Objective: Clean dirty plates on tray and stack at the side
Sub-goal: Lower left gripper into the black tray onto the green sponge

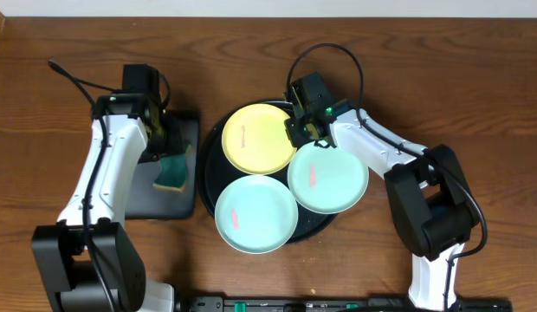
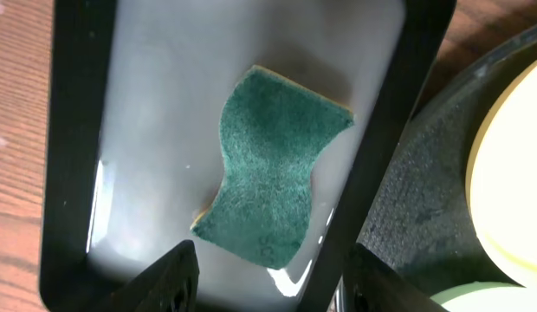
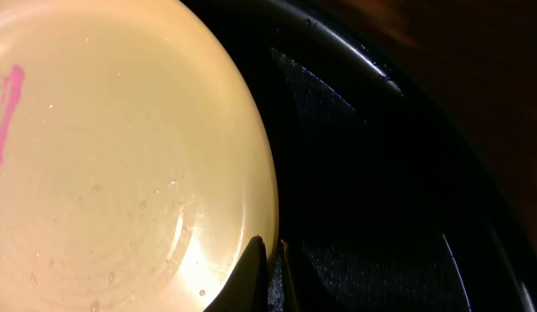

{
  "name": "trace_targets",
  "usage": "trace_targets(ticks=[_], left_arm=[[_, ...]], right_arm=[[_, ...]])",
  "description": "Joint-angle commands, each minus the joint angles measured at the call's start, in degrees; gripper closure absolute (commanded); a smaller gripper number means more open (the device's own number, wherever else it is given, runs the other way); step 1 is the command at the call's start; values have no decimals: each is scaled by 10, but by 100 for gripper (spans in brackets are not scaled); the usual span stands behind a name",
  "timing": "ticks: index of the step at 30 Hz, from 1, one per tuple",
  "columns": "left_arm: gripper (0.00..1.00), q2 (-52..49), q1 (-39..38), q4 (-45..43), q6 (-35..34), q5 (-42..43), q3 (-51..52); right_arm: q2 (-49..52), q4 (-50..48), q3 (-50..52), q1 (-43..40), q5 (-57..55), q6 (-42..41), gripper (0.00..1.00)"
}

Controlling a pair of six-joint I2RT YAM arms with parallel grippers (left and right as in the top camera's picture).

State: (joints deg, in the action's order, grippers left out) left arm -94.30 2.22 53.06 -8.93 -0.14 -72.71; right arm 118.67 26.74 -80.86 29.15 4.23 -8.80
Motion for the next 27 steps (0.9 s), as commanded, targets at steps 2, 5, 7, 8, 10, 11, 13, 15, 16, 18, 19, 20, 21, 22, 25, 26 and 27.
trace_targets(ticks=[2, 5, 7, 8, 10, 11, 13, 15, 16, 18, 19, 20, 21, 22, 25, 26, 27], left_arm=[[45, -2, 3, -5, 8, 1, 12], [45, -2, 3, -8, 8, 1, 12], [45, -2, 3, -12, 8, 1, 12], [45, -2, 3, -14, 8, 1, 12], [45, -2, 3, -18, 8, 1, 12], [45, -2, 3, -20, 8, 1, 12], [45, -2, 3, -23, 8, 1, 12], [45, -2, 3, -24, 8, -2, 12], [45, -2, 3, -24, 8, -6, 12], [45, -2, 3, -26, 8, -10, 12], [45, -2, 3, -29, 8, -10, 12], [45, -2, 3, -31, 8, -10, 12], [45, -2, 3, -33, 8, -10, 12], [45, -2, 3, -33, 8, -10, 12], [45, -2, 3, -33, 10, -10, 13], [45, -2, 3, -33, 15, -10, 14], [45, -3, 3, -35, 17, -10, 15]], right_arm=[[9, 0, 1, 0, -12, -6, 94], [9, 0, 1, 0, -12, -6, 94], [9, 0, 1, 0, -12, -6, 94], [9, 0, 1, 1, -12, -6, 95], [9, 0, 1, 2, -11, -6, 95], [9, 0, 1, 2, -12, -6, 95], [9, 0, 1, 2, -12, -6, 95], [9, 0, 1, 2, -12, -6, 94], [9, 0, 1, 2, -12, -6, 95], [9, 0, 1, 2, -12, -6, 94], [9, 0, 1, 2, -12, -6, 94], [9, 0, 1, 2, -12, -6, 95], [9, 0, 1, 2, -12, -6, 95], [9, 0, 1, 2, -12, -6, 95], [9, 0, 1, 2, -12, -6, 95], [9, 0, 1, 2, -12, -6, 95], [9, 0, 1, 2, -11, -6, 95]])
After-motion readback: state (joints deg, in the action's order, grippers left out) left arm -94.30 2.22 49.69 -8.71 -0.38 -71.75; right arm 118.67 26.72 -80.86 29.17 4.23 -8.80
